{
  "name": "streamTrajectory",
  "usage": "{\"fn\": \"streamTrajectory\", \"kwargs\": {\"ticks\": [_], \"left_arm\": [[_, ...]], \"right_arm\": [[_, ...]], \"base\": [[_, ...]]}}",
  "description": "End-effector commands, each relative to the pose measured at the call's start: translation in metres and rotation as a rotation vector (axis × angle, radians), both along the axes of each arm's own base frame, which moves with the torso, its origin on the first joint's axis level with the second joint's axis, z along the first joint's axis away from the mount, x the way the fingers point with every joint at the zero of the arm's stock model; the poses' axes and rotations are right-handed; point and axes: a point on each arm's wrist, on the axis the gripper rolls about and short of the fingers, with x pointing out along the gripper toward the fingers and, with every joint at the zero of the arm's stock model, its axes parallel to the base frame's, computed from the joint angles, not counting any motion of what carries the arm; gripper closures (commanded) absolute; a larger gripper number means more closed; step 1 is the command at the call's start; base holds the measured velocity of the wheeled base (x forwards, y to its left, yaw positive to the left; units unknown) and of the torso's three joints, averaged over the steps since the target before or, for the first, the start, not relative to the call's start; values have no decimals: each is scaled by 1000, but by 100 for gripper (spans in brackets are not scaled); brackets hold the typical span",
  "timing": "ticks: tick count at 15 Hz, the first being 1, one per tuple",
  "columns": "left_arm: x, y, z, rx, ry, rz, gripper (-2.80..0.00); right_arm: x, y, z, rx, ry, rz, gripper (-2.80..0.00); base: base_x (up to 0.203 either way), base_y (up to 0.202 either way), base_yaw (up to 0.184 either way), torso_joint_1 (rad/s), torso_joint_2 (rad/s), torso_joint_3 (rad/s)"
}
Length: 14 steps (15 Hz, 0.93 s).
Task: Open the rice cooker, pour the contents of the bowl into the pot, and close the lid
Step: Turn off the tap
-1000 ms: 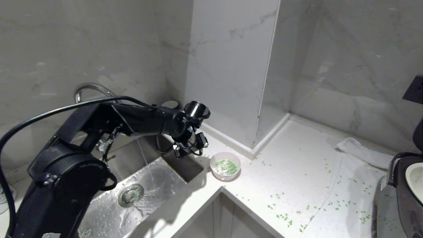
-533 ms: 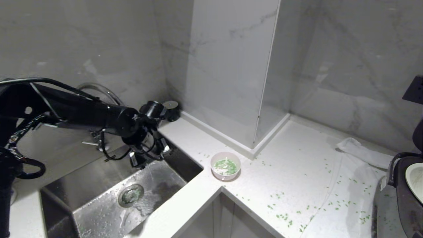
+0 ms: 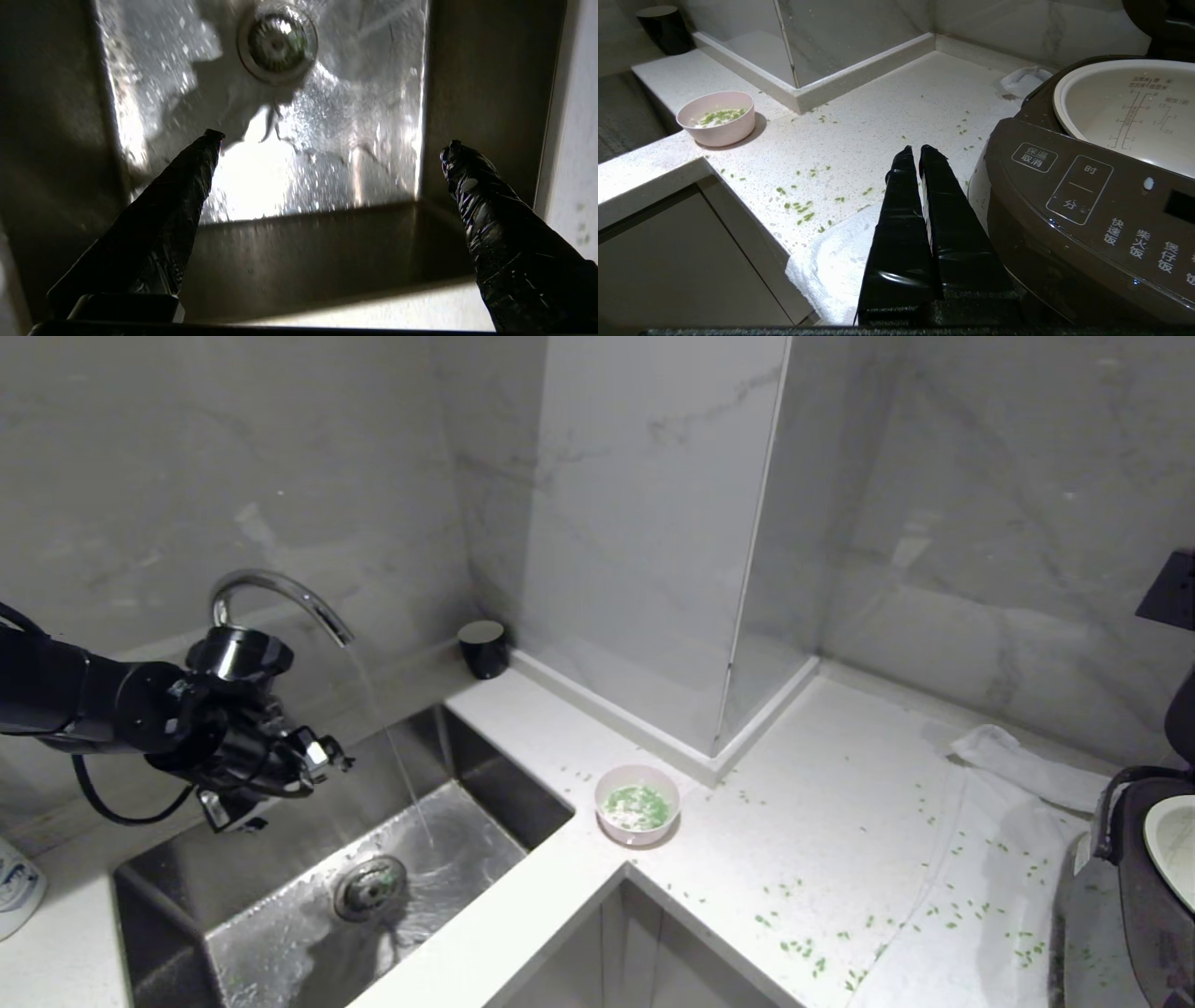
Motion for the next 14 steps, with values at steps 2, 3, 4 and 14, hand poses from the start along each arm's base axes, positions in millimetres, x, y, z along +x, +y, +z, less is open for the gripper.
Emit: {"fn": "streamTrajectory", "kwargs": {"ticks": [2,3,4,14], "left_arm": [[14,51,-5,31,-38,108,0],[19,60,-7,35,-42,128,0],[24,67,-12,37,-36,137,0],[89,111,-44,42,-88,208,0]], "right_arm": [[0,0,-1,0,1,1,0],[0,0,0,0,2,1,0],[0,0,-1,0,2,1,0],[0,0,0,0,2,0,0]], "base": [[0,0,0,0,0,0],[0,0,0,0,0,0],[0,0,0,0,0,0],[0,0,0,0,0,0]]}}
